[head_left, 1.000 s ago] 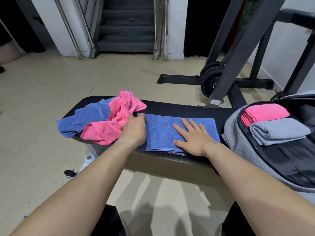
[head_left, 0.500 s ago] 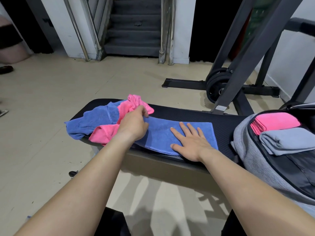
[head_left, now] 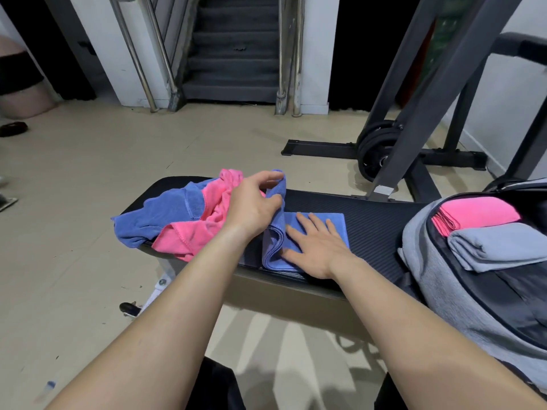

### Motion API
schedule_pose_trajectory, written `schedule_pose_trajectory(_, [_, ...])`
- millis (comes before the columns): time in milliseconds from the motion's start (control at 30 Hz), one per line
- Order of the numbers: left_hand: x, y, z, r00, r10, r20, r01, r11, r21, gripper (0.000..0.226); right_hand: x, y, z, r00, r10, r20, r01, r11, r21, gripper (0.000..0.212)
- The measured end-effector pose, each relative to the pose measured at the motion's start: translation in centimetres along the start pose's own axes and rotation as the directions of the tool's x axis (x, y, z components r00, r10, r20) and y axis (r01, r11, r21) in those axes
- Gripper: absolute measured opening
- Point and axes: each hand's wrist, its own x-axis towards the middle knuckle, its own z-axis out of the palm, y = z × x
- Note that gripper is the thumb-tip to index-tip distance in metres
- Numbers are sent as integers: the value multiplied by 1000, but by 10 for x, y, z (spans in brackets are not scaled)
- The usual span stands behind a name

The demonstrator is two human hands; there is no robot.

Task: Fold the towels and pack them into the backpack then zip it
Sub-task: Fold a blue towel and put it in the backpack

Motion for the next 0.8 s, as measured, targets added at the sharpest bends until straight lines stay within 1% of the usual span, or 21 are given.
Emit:
schedule_pose_trajectory(100, [1,0,24,998,-13,61,10,999,53,47,-16,29,-13,995,44,-95,-44,999,-4,60])
schedule_pose_trajectory(167, [2,2,41,994,-30,104,18,994,111,49,-28,51,-18,988,107,-109,-107,994,2,59])
schedule_pose_trajectory(267, [-1,10,65,988,-43,149,10,976,217,51,-46,71,-19,984,168,-55,-163,983,87,61])
schedule_pose_trajectory(367, [-8,16,84,978,-64,198,-2,949,315,44,-52,74,-13,986,167,26,-169,976,136,63])
schedule_pose_trajectory(467, [-13,22,99,968,-93,233,1,930,368,36,-50,77,-10,985,170,28,-172,968,180,65])
schedule_pose_trajectory(567, [-15,25,108,961,-92,262,-25,911,411,41,-49,80,-10,981,189,39,-193,946,259,66])
schedule_pose_trajectory(633, [-13,24,111,938,-113,328,-43,900,433,49,-49,82,-10,981,191,40,-194,938,286,62])
schedule_pose_trajectory(667, [-12,24,111,923,-135,360,-22,916,400,52,-48,83,-11,981,190,43,-194,932,306,58])
schedule_pose_trajectory(700, [-10,23,109,911,-158,380,37,951,306,53,-46,84,-12,980,193,46,-197,921,337,52])
schedule_pose_trajectory(733, [-6,24,104,907,-174,384,114,978,174,47,-44,84,-14,979,200,42,-202,911,360,46])
schedule_pose_trajectory(767, [-4,24,97,919,-168,357,159,986,56,37,-42,85,-15,978,210,15,-200,904,379,42])
schedule_pose_trajectory(800, [-1,23,88,940,-147,308,161,987,-19,26,-39,85,-18,972,232,-28,-202,892,404,42])
